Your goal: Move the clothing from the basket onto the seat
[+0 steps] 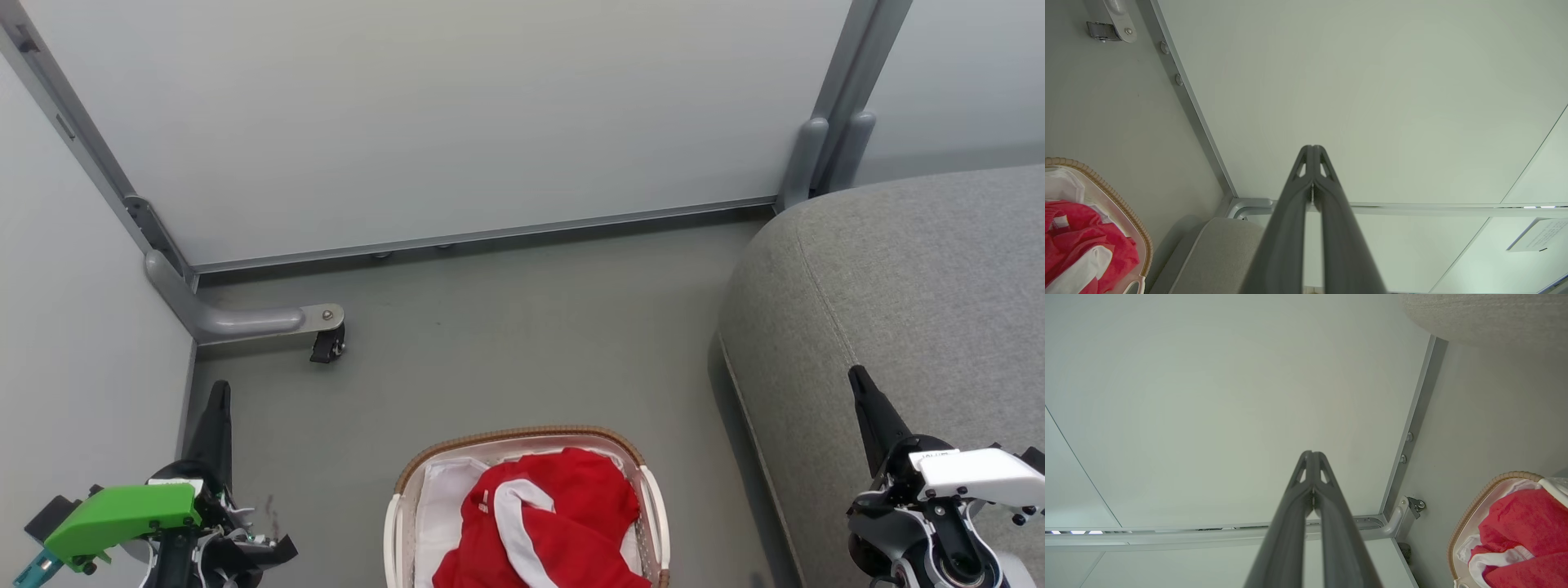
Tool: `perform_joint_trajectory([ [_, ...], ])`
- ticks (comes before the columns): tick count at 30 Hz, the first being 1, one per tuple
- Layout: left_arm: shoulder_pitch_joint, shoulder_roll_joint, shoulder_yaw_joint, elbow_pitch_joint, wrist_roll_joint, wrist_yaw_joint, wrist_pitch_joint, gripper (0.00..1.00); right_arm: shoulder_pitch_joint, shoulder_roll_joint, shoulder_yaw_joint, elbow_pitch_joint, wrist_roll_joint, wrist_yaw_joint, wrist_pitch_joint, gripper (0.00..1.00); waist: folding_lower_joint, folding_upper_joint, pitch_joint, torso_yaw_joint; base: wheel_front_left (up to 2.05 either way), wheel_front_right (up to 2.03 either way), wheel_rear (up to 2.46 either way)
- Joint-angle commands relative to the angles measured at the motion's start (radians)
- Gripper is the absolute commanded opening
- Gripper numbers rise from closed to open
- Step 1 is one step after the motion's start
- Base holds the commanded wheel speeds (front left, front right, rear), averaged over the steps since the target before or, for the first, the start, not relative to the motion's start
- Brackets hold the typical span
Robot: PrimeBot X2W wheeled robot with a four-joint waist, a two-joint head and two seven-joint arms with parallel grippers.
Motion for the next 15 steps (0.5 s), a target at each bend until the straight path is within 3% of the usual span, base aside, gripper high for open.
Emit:
perform_joint_trajectory([
  [1, -0.011, 0.006, 0.001, -0.001, -0.003, -0.006, 0.004, 0.0, -0.006, -0.006, -0.001, -0.003, 0.003, 0.0, 0.002, 0.0, 0.0, 0.0, 0.0, 0.0, 0.0, 0.0, 0.0],
  [4, -0.011, 0.006, 0.001, -0.001, -0.003, -0.006, 0.004, 0.0, -0.006, -0.006, -0.001, -0.003, 0.003, 0.0, 0.002, 0.0, 0.0, 0.0, 0.0, 0.0, 0.0, 0.0, 0.0],
  [5, 0.0, 0.0, 0.0, 0.0, 0.0, 0.0, 0.0, 1.0, 0.0, 0.0, 0.0, 0.0, 0.0, 0.0, 0.0, 1.0, 0.0, 0.0, 0.0, 0.0, 0.0, 0.0, 0.0],
  [6, 0.002, -0.001, -0.001, 0.005, 0.0, 0.001, -0.001, 1.0, 0.002, 0.002, 0.001, 0.005, 0.0, 0.0, -0.001, 1.0, 0.0, 0.0, 0.0, 0.0, 0.0, 0.0, 0.0],
  [7, 0.007, -0.002, -0.003, 0.014, 0.001, 0.001, -0.001, 0.0, 0.008, 0.004, 0.002, 0.012, -0.001, 0.0, -0.002, 0.0, 0.0, 0.0, 0.0, 0.0, 0.0, 0.0, 0.0],
  [8, 0.015, -0.004, -0.003, 0.024, 0.0, 0.002, -0.001, 1.0, 0.015, 0.008, 0.002, 0.022, 0.0, 0.0, -0.001, 1.0, 0.0, 0.0, 0.0, 0.0, 0.0, 0.0, 0.0],
  [15, 0.032, -0.007, -0.042, 0.037, 0.013, 0.002, -0.028, 1.0, 0.036, 0.012, 0.013, 0.035, -0.016, 0.0, -0.028, 1.0, 0.0, 0.0, 0.001, 0.0, 0.0, 0.0, 0.0],
])
